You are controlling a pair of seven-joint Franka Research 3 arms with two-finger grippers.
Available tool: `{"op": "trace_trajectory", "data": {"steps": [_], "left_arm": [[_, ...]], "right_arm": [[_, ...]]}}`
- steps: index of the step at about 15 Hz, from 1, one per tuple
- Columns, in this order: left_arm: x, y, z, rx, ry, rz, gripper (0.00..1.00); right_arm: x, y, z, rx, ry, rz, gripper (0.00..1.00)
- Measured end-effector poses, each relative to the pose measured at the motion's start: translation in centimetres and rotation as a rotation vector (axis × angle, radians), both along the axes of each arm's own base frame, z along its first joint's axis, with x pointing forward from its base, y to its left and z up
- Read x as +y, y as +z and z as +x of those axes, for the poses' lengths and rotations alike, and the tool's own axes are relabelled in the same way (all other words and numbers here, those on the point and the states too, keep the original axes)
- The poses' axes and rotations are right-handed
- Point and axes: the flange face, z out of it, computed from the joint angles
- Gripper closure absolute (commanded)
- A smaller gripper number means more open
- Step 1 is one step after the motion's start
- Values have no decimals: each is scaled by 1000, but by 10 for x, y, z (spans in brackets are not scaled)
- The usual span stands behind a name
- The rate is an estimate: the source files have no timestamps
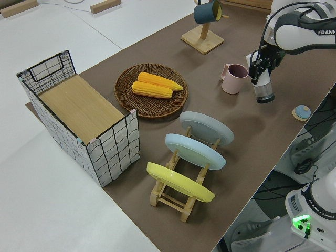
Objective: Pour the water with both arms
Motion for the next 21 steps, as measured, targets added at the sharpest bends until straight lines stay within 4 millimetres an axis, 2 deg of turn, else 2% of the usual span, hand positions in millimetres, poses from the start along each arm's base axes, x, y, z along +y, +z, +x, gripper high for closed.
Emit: {"op": "trace_trajectory", "data": {"steps": [3,7,11,21], "left_arm": [[-1,-8,3,19,-1,2,1000],[-4,-8,8,67,-7,6,1000],[-9,-5,24,139,-16,7,1000],[-10,-18,43,263,-36,51,1000]], "right_arm": [[3,9,-2,-16,5,1,9],[6,8,-2,-16,10,1,9],[6,8,-2,-16,10,1,9],[6,8,-2,-16,10,1,9]]}}
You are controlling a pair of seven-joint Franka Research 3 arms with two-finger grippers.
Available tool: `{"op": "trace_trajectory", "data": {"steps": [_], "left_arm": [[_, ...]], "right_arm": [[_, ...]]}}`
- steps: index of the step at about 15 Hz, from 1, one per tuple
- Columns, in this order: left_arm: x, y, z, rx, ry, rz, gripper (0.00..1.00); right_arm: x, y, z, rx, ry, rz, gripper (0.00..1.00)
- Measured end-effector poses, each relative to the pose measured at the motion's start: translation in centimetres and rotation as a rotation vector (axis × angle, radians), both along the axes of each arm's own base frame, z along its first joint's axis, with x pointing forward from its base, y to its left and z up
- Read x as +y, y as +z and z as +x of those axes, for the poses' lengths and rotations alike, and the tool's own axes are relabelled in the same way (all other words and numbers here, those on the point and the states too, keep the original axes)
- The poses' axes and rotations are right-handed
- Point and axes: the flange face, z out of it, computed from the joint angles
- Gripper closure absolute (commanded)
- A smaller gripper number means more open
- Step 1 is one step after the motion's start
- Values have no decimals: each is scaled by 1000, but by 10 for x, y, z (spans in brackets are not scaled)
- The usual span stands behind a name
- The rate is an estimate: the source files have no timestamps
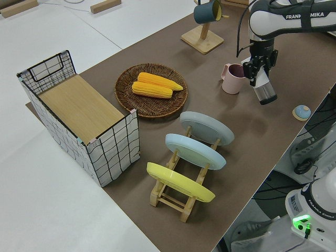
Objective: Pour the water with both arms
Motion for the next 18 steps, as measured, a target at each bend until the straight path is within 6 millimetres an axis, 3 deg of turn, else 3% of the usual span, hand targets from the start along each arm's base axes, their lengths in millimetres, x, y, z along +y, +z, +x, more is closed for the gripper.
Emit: {"op": "trace_trajectory", "data": {"steps": [10,18], "left_arm": [[-1,1,2,11,0,4,1000],[-3,29,5,45,4,18,1000]], "right_arm": [[0,0,0,0,0,0,9],[0,0,0,0,0,0,9]]}}
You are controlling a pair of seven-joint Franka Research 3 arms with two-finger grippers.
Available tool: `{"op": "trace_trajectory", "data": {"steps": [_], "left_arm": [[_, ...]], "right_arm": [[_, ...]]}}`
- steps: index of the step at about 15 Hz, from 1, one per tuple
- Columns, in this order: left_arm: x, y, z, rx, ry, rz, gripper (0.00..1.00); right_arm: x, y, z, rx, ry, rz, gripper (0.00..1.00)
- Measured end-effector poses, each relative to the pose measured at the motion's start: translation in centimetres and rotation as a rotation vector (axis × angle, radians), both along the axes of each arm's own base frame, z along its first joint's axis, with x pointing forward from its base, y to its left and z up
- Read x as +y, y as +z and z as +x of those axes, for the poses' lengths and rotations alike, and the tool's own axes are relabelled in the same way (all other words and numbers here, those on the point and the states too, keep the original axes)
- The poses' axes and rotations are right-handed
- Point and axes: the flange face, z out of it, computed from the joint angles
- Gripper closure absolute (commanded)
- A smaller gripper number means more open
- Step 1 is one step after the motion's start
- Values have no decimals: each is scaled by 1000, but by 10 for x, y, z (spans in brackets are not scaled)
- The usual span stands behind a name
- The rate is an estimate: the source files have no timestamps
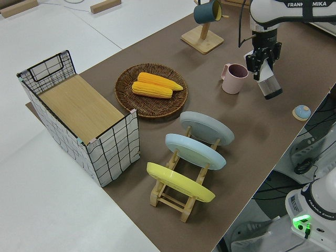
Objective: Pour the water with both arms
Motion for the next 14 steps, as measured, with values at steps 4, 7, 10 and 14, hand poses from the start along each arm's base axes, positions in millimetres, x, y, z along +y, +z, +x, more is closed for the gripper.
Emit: {"op": "trace_trajectory", "data": {"steps": [4,7,10,14], "left_arm": [[0,0,0,2,2,2,1000],[0,0,-1,9,1,4,1000],[1,-1,-2,15,1,6,1000],[1,-1,-2,16,1,7,1000]], "right_arm": [[0,0,0,0,0,0,9],[0,0,0,0,0,0,9],[0,0,0,0,0,0,9],[0,0,0,0,0,0,9]]}}
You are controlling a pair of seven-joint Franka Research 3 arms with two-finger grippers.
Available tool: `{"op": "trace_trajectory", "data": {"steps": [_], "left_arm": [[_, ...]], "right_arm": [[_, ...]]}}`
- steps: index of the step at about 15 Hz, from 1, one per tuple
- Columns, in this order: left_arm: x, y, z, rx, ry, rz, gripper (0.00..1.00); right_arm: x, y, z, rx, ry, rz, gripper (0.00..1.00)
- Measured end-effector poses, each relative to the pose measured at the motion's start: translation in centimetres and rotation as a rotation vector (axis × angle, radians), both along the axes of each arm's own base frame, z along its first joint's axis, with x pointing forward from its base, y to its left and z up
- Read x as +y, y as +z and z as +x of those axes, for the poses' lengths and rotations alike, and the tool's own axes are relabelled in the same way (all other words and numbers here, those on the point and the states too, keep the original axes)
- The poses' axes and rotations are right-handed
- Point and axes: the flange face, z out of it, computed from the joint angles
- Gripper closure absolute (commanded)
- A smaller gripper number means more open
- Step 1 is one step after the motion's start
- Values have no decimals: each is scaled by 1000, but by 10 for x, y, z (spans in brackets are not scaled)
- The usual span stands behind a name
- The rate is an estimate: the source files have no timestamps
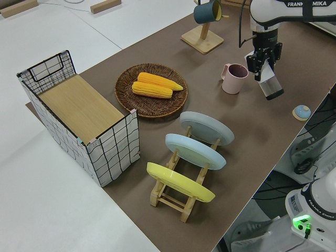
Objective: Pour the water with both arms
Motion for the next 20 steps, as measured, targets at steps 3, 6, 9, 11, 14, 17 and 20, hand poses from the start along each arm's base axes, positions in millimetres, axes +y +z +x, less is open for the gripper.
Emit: {"op": "trace_trajectory", "data": {"steps": [3,6,9,11,14,17,20], "left_arm": [[0,0,0,1,0,0,1000],[0,0,0,1,0,0,1000],[0,0,0,1,0,0,1000],[0,0,0,1,0,0,1000],[0,0,0,1,0,0,1000],[-1,0,0,-5,-1,-1,1000],[1,-4,-4,-56,6,-8,1000]], "right_arm": [[0,0,0,0,0,0,9],[0,0,0,0,0,0,9],[0,0,0,0,0,0,9],[0,0,0,0,0,0,9],[0,0,0,0,0,0,9],[0,0,0,0,0,0,9],[0,0,0,0,0,0,9]]}}
